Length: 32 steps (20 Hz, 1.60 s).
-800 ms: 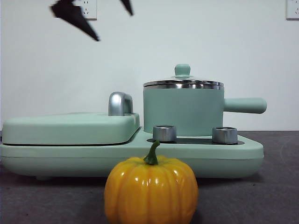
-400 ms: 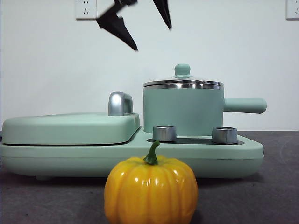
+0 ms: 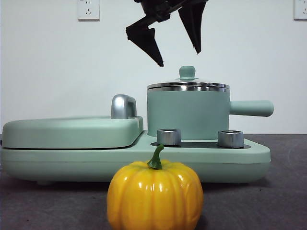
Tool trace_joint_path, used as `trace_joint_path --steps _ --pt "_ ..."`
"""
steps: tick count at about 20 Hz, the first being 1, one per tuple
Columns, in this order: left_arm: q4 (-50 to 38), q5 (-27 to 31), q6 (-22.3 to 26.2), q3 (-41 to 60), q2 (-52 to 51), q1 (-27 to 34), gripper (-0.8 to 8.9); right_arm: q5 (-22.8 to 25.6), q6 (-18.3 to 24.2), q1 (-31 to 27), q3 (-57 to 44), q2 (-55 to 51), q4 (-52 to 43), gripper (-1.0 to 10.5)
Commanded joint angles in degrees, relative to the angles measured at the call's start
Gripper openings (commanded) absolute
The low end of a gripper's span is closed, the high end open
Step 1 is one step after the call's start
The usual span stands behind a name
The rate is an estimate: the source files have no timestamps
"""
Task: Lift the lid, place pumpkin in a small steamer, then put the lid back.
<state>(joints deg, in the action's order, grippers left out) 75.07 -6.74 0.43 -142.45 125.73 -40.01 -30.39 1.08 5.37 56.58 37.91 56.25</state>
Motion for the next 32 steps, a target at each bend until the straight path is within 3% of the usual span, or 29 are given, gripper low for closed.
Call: trace_joint_path --steps 1,4,20,28,32 --pt "-0.8 0.4 0.8 -2.1 1.5 -0.9 4.89 -0.3 -0.2 0.2 0.9 0.2 -0.7 4.6" --pt "-2.1 0.6 0.8 -2.1 2.2 -1.5 4.31 -0.3 -0.2 0.2 0.9 0.2 -0.7 4.6" --pt "-3.2 0.6 0.6 -2.1 6.9 -2.3 3.86 -0.3 -0.3 0.2 0.9 0.2 -0.9 4.6" --pt "-2.6 0.8 0.7 -2.1 7.0 -2.4 0.46 -0.2 -0.3 0.2 0.9 0.2 -0.9 4.6" --pt "-2.2 0.8 0.7 -3.3 7.0 -2.4 0.16 -0.2 -0.5 0.2 0.9 0.2 -0.9 4.6"
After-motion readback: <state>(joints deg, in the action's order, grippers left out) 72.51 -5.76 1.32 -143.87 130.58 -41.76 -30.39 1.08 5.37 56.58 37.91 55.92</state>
